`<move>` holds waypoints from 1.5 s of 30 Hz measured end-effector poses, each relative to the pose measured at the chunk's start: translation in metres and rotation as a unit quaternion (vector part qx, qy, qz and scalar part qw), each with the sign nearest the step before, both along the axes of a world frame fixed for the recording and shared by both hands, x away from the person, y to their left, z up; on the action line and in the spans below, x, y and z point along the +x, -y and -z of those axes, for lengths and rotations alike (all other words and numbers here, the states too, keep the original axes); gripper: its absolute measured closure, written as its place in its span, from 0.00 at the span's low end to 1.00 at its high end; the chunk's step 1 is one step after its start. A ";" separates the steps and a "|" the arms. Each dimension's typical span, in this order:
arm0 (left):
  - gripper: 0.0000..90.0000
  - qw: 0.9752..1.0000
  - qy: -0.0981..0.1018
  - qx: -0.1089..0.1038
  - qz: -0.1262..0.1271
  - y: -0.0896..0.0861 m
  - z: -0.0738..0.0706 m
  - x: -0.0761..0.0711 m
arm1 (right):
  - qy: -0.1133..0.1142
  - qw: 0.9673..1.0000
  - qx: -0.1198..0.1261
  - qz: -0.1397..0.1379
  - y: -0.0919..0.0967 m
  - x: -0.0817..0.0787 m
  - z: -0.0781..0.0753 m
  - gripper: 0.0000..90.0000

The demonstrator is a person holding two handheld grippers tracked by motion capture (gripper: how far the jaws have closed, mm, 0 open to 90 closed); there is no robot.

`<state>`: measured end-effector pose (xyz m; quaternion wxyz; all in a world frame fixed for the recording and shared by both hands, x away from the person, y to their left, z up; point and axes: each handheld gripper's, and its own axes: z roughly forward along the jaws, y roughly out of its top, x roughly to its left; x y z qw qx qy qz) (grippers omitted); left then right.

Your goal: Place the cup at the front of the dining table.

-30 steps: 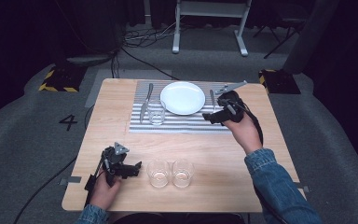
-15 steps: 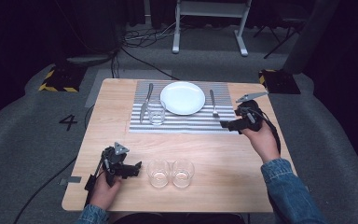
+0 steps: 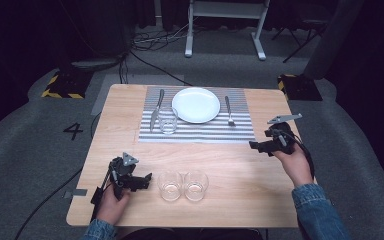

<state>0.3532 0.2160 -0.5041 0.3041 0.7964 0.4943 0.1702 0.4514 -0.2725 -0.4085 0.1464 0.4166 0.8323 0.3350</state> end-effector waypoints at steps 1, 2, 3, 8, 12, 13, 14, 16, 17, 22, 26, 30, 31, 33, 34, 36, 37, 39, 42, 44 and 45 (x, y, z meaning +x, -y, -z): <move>0.01 1.000 0.000 0.000 0.000 0.000 0.000 0.000 | -0.003 1.000 0.000 0.004 0.002 -0.002 0.004 0.16; 0.01 1.000 0.000 0.000 0.000 0.000 0.000 0.000 | -0.004 1.000 0.001 0.006 0.003 -0.003 0.007 0.17; 0.01 1.000 0.000 0.000 0.000 0.000 0.000 0.000 | -0.004 1.000 0.001 0.006 0.003 -0.003 0.007 0.17; 0.01 1.000 0.000 0.000 0.000 0.000 0.000 0.000 | -0.015 1.000 0.013 0.015 0.012 -0.011 0.028 0.17; 0.01 1.000 0.000 0.000 0.000 0.000 0.000 0.000 | -0.021 0.999 0.020 0.014 0.017 -0.016 0.041 0.17; 0.01 1.000 0.000 0.000 0.000 0.000 0.000 0.000 | -0.024 0.999 0.021 0.015 0.018 -0.018 0.044 0.17; 0.01 1.000 0.000 0.000 0.000 0.000 0.000 0.000 | -0.024 0.999 0.021 0.013 0.019 -0.019 0.047 0.17; 0.01 1.000 0.000 0.000 0.000 0.000 0.000 0.000 | -0.029 0.999 0.024 0.017 0.021 -0.021 0.053 0.17; 0.01 1.000 0.000 0.001 0.000 0.000 0.000 0.000 | -0.033 0.999 0.026 0.020 0.022 -0.023 0.056 0.17; 0.01 1.000 0.000 0.000 0.000 0.000 0.000 0.000 | -0.035 0.998 0.040 0.028 0.026 -0.027 0.065 0.17; 0.01 1.000 0.000 0.000 0.000 0.000 0.000 0.000 | -0.041 0.998 0.040 0.035 0.026 -0.033 0.072 0.17; 0.01 1.000 0.000 0.000 0.000 0.000 0.000 0.000 | -0.030 0.999 0.024 0.019 0.023 -0.040 0.082 0.16; 0.01 1.000 0.000 0.000 0.000 0.000 0.000 0.000 | -0.028 0.999 0.019 0.021 0.022 -0.042 0.082 0.16; 0.01 1.000 0.000 0.000 0.000 0.000 0.000 0.000 | -0.019 0.999 0.016 0.020 0.021 -0.044 0.084 0.16; 0.01 1.000 0.000 0.000 0.000 0.000 0.000 0.000 | -0.019 0.999 0.016 0.020 0.021 -0.044 0.084 0.16; 0.01 1.000 0.000 0.000 0.000 0.000 0.000 0.000 | -0.008 1.000 0.005 0.021 0.019 -0.048 0.085 0.16; 0.01 1.000 0.000 0.000 0.000 0.000 0.000 0.000 | 0.000 1.000 -0.001 0.020 0.018 -0.050 0.087 0.16; 0.01 1.000 0.000 0.000 0.000 0.000 0.000 0.000 | 0.007 1.000 -0.007 0.020 0.016 -0.051 0.088 0.16; 0.01 1.000 0.000 0.000 0.000 0.000 0.000 0.000 | 0.023 0.999 -0.009 0.024 0.013 -0.055 0.092 0.09; 0.01 1.000 0.000 0.000 0.000 0.000 0.000 0.000 | 0.032 0.999 -0.003 0.033 0.008 -0.057 0.095 0.03; 0.01 1.000 0.000 0.000 0.000 0.000 0.000 0.000 | 0.033 0.999 -0.003 0.036 0.008 -0.058 0.096 0.02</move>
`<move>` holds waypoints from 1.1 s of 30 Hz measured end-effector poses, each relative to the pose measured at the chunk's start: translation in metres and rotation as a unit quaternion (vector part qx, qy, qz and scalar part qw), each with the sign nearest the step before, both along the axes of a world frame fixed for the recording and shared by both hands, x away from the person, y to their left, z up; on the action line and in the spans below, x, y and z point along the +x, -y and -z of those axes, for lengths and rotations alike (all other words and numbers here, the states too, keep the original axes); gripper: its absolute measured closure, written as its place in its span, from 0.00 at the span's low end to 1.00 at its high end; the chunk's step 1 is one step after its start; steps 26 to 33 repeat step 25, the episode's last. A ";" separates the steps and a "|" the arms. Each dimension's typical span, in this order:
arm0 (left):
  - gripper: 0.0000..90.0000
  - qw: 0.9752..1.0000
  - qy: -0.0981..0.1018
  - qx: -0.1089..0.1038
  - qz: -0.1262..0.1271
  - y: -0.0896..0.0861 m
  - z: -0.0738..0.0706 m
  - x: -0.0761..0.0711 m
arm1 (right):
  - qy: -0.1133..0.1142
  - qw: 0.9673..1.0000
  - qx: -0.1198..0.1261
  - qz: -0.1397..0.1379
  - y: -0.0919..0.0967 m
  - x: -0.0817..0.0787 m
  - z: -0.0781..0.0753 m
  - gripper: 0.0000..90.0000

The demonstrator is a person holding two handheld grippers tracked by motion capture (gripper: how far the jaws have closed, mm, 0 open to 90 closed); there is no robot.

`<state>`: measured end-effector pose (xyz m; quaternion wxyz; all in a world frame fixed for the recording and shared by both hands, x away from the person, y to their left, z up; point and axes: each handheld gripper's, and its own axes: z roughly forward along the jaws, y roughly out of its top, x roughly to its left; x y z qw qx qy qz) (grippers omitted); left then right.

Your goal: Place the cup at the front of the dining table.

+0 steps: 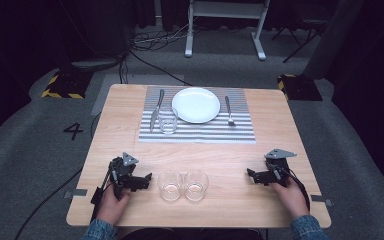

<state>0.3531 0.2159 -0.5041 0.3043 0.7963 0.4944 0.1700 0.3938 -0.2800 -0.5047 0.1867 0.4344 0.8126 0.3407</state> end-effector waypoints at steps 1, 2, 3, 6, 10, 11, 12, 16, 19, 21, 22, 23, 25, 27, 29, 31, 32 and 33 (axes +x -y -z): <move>0.01 1.000 0.000 0.000 0.000 0.000 0.000 0.000 | 0.000 1.000 -0.002 0.007 -0.002 -0.001 0.000 0.02; 0.01 1.000 0.000 0.000 0.000 0.000 0.000 0.000 | -0.001 1.000 -0.002 0.010 -0.003 -0.001 0.000 0.02; 0.01 1.000 0.000 0.000 0.000 0.000 0.000 0.000 | -0.001 1.000 -0.002 0.012 -0.003 -0.001 0.000 0.02; 0.01 1.000 0.000 0.000 0.000 0.000 0.000 0.000 | 0.001 1.000 -0.002 0.018 -0.004 -0.002 0.000 0.02; 0.01 1.000 0.000 0.000 0.000 0.000 0.000 0.000 | 0.001 1.000 -0.003 0.023 -0.003 -0.006 0.000 0.02; 0.01 1.000 0.000 0.000 0.000 0.000 0.000 0.000 | 0.001 1.000 -0.003 0.023 -0.003 -0.006 0.000 0.02; 0.01 1.000 0.000 0.001 0.000 0.000 0.000 0.000 | 0.003 1.000 -0.003 0.019 -0.002 -0.009 0.000 0.02; 0.01 1.000 0.000 0.001 0.000 0.000 0.000 0.000 | 0.014 1.000 0.001 0.002 -0.003 -0.013 0.000 0.11; 0.01 1.000 0.001 0.001 0.000 0.000 0.000 0.000 | 0.023 1.000 0.000 -0.006 -0.005 -0.015 -0.001 0.14; 0.01 1.000 0.001 0.001 0.000 0.000 0.000 0.000 | 0.026 1.000 -0.004 -0.014 -0.004 -0.015 -0.001 0.16; 0.01 1.000 0.001 0.001 0.000 0.000 0.000 0.000 | 0.021 1.000 -0.001 -0.012 -0.004 -0.016 -0.001 0.16; 0.01 1.000 0.000 0.001 0.000 0.000 0.000 0.000 | 0.023 1.000 -0.002 -0.013 -0.004 -0.016 -0.001 0.16; 0.01 1.000 0.000 0.001 0.000 0.000 0.000 0.000 | 0.025 1.000 -0.003 -0.013 -0.004 -0.016 -0.001 0.16; 0.01 1.000 0.000 0.001 0.000 0.000 0.000 0.000 | 0.025 1.000 -0.003 -0.013 -0.004 -0.016 -0.001 0.16; 0.01 1.000 0.000 0.001 0.000 0.000 0.000 0.000 | 0.025 1.000 -0.003 -0.013 -0.004 -0.016 -0.001 0.16; 0.01 1.000 0.000 0.001 0.000 0.000 0.000 0.000 | 0.025 1.000 -0.003 -0.013 -0.004 -0.016 -0.001 0.16; 0.01 1.000 0.000 0.001 0.000 0.000 0.000 0.000 | 0.025 1.000 -0.003 -0.013 -0.004 -0.016 -0.001 0.16; 0.01 1.000 0.000 0.001 0.000 0.000 0.000 0.000 | 0.025 1.000 -0.003 -0.013 -0.004 -0.016 -0.001 0.16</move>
